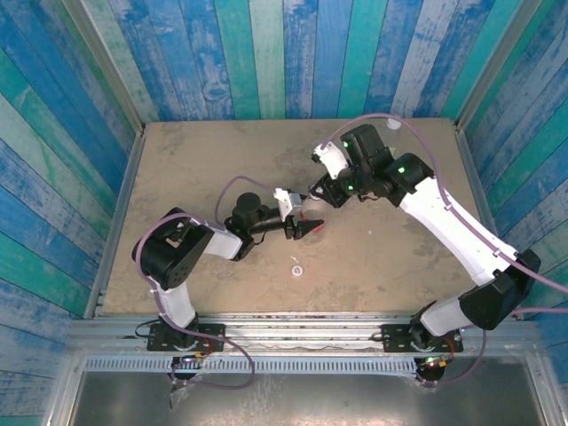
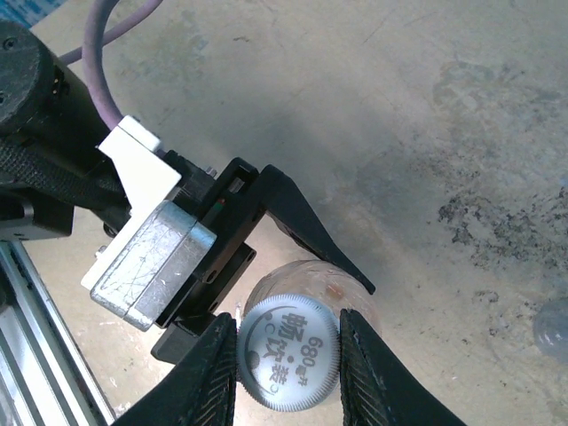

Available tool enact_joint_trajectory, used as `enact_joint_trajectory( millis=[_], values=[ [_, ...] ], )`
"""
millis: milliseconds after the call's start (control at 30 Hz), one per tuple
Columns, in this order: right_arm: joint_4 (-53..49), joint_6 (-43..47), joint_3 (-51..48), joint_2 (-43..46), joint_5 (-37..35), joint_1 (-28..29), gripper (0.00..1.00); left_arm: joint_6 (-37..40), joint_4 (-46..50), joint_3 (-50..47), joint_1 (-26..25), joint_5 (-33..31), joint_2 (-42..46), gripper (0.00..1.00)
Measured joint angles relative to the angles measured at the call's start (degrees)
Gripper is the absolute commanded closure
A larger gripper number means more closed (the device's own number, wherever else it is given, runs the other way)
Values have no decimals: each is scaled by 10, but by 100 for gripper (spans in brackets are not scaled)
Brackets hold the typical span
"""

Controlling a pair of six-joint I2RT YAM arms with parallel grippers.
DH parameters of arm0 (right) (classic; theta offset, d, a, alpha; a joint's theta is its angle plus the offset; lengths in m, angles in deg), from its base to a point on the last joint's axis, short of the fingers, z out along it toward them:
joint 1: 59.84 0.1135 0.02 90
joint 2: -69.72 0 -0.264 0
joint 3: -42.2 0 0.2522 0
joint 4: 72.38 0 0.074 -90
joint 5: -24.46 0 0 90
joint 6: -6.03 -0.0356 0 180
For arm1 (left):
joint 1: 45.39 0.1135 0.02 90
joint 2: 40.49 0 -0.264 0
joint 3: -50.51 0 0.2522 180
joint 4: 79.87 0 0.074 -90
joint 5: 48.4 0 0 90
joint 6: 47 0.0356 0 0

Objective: Screw on the bottle caps

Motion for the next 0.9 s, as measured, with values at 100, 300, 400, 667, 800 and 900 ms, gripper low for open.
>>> enact_joint_trajectory(
  millis=[100,300,400,667,800,900],
  values=[
    [-2,21,0,0,11,-5,75,0,2,1,0,2,0,28],
    [-3,40,0,0,26,-11,75,2,4,2,-1,2,0,29],
    [-1,40,-2,0,26,-11,76,0,4,2,-1,2,0,29],
    [63,-31,-55,31,-3,-3,78,-10,8,5,-1,-3,0,29],
    [92,-75,-87,57,-63,23,78,-10,11,7,-3,-2,0,29],
    [116,-104,-115,78,-99,39,79,-12,11,7,-5,0,-2,29]
  ],
)
